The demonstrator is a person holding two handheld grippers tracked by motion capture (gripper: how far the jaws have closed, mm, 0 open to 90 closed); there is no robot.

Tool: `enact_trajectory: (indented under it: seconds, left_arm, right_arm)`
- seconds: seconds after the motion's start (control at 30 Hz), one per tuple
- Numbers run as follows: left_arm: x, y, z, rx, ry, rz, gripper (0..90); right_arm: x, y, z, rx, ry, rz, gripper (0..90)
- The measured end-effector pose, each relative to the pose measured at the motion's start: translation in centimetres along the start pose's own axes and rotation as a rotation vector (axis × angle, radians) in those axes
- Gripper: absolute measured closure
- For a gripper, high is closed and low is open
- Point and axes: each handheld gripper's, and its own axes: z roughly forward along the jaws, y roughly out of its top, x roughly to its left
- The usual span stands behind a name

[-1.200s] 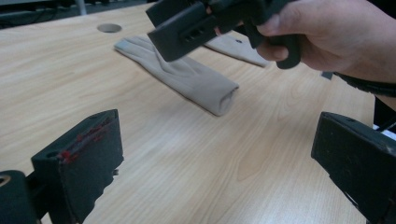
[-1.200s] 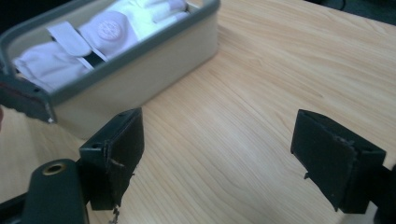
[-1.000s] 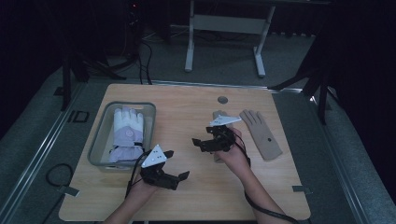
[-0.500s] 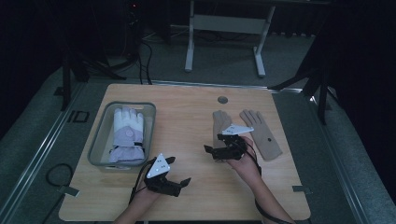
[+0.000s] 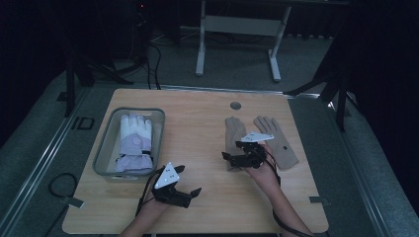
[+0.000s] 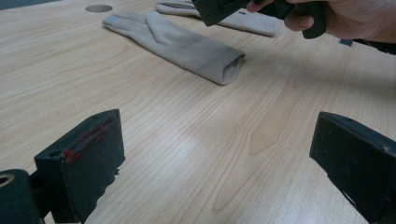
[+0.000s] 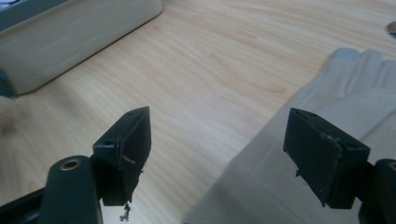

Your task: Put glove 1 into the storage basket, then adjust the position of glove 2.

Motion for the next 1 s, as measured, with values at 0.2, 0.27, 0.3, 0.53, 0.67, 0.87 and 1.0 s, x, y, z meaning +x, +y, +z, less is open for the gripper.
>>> enact_trajectory:
  seconds: [0.2,0.27,0.3,0.53,0.67,0.87,1.0]
  left_arm:
    - [0.0,-0.1,0.0,-0.001,0.005,-0.003,3.1]
    - [0.0,-0.2,0.1,0.001,0.004,-0.008,3.1]
    - [0.0,-0.2,0.1,0.002,0.002,-0.008,3.1]
    - [-0.1,-0.3,0.3,0.002,-0.006,-0.003,3.0]
    - [-0.2,-0.2,0.3,0.001,-0.012,0.002,3.1]
    - [-0.2,-0.2,0.2,-0.003,-0.009,0.005,3.0]
    - [-0.3,-0.2,0.3,-0.002,-0.011,0.002,3.0]
  right_arm:
    - [-1.6,0.4,0.2,-0.002,-0.023,0.01,26.0]
    - [-2.1,0.6,0.4,-0.003,-0.034,0.016,27.2]
    - [-2.4,0.7,0.5,-0.004,-0.035,0.021,27.2]
    - [-4.0,1.2,2.0,0.016,-0.071,0.03,28.7]
    - [-4.6,1.1,2.9,0.039,-0.082,0.035,29.8]
    - [-5.2,0.7,4.0,0.065,-0.099,0.047,34.2]
    - [-5.5,0.1,5.1,0.092,-0.138,0.04,37.9]
